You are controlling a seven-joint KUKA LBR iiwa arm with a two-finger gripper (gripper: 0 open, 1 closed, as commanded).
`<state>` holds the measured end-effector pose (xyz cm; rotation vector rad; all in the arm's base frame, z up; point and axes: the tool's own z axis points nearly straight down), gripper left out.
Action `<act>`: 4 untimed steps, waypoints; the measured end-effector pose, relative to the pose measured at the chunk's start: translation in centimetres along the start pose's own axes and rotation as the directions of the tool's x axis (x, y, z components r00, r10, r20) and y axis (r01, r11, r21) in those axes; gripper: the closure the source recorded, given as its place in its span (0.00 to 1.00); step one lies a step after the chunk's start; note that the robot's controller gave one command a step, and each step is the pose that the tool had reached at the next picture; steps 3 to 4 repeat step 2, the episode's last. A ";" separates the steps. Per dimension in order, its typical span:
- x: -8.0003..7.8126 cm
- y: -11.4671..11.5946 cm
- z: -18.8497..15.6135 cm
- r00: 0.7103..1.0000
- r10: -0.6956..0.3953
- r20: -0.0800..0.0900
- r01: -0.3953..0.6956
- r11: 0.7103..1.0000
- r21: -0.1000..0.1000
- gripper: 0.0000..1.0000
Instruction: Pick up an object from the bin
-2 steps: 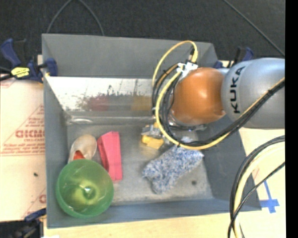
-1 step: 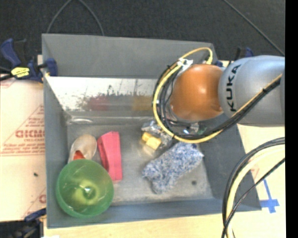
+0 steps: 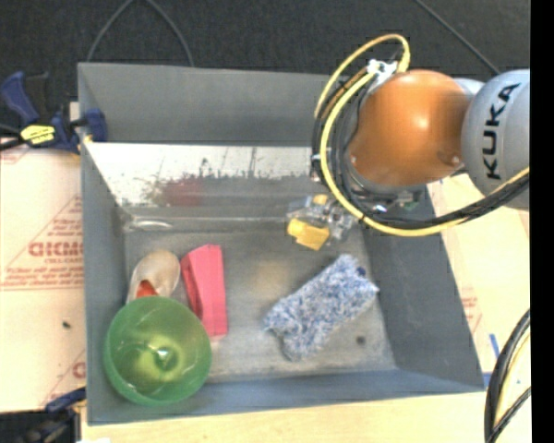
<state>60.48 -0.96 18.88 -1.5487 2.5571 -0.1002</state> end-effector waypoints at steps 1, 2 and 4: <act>1.2 1.6 9.4 0.984 0.176 -0.012 -0.177 0.984 -0.014 1.00; -0.5 0.5 -9.8 0.999 -0.035 0.006 0.035 0.999 0.012 1.00; -0.5 0.5 -9.8 0.999 -0.035 0.006 0.035 0.999 0.012 1.00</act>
Offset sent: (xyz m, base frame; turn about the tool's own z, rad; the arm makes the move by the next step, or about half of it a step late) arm -0.0197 0.0046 0.0960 -0.0384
